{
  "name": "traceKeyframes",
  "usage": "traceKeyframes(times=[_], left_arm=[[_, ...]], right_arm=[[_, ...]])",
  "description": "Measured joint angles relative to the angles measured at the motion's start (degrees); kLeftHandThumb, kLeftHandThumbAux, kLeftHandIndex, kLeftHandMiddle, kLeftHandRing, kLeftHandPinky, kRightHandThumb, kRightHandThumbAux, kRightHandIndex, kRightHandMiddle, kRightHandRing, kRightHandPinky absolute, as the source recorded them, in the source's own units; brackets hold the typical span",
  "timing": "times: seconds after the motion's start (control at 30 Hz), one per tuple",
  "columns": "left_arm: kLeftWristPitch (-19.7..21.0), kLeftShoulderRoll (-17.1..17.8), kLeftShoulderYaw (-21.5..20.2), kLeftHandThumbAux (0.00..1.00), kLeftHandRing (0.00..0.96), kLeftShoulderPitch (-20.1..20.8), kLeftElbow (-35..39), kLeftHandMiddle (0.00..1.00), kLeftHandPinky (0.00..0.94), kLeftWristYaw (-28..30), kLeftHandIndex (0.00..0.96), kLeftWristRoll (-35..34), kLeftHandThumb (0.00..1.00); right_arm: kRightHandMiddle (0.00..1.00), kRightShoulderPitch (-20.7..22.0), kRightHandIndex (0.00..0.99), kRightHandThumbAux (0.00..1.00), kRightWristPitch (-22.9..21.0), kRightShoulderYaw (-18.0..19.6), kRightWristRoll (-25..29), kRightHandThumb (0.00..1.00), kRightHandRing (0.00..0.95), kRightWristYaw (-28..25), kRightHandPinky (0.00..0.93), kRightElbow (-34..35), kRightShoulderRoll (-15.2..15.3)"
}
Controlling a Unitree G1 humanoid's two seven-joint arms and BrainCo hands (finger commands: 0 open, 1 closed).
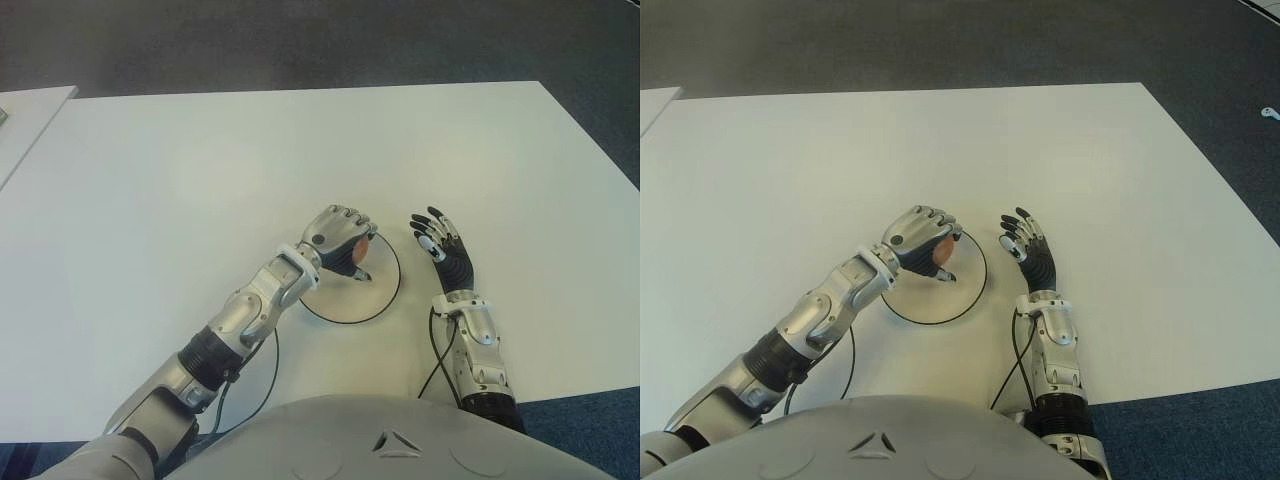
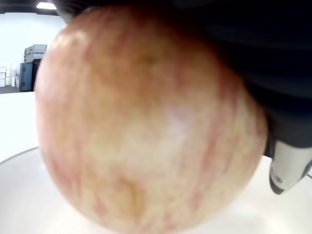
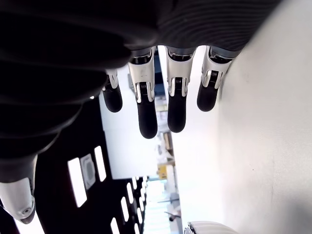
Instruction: Put the apples into the plate.
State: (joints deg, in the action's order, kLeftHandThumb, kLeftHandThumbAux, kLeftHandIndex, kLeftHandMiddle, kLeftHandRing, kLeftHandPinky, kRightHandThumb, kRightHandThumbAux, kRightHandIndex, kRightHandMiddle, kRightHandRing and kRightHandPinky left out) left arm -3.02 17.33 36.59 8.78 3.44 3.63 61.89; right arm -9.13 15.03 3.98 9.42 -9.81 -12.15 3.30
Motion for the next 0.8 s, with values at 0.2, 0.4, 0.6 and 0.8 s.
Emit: traceKeyframes(times=[0.2,0.4,0.6,0.8], left_arm=[[-0.5,0.0,1.3,0.663,0.789,-0.9,-1.1,0.522,0.787,0.0,0.404,0.6,0.853],[-0.6,0.2,2.0,0.662,0.793,-0.5,-1.5,0.523,0.787,0.2,0.405,1.2,0.853],[-0.4,0.3,2.0,0.661,0.788,-1.2,-1.5,0.522,0.777,0.2,0.407,0.7,0.853],[0.6,-0.6,1.2,0.661,0.790,-2.3,-1.4,0.524,0.781,0.2,0.407,-0.8,0.854]], right_arm=[[0.251,0.0,0.109,0.586,0.0,0.0,0.0,0.203,0.202,0.0,0.121,0.0,0.0],[0.253,0.0,0.106,0.589,0.0,0.0,0.0,0.207,0.206,0.0,0.130,0.1,0.1],[0.258,0.2,0.105,0.590,-0.1,0.1,0.2,0.211,0.213,-0.3,0.140,-0.2,0.1],[0.255,0.5,0.105,0.587,0.0,0.3,0.5,0.205,0.208,-0.6,0.128,-0.7,0.1]])
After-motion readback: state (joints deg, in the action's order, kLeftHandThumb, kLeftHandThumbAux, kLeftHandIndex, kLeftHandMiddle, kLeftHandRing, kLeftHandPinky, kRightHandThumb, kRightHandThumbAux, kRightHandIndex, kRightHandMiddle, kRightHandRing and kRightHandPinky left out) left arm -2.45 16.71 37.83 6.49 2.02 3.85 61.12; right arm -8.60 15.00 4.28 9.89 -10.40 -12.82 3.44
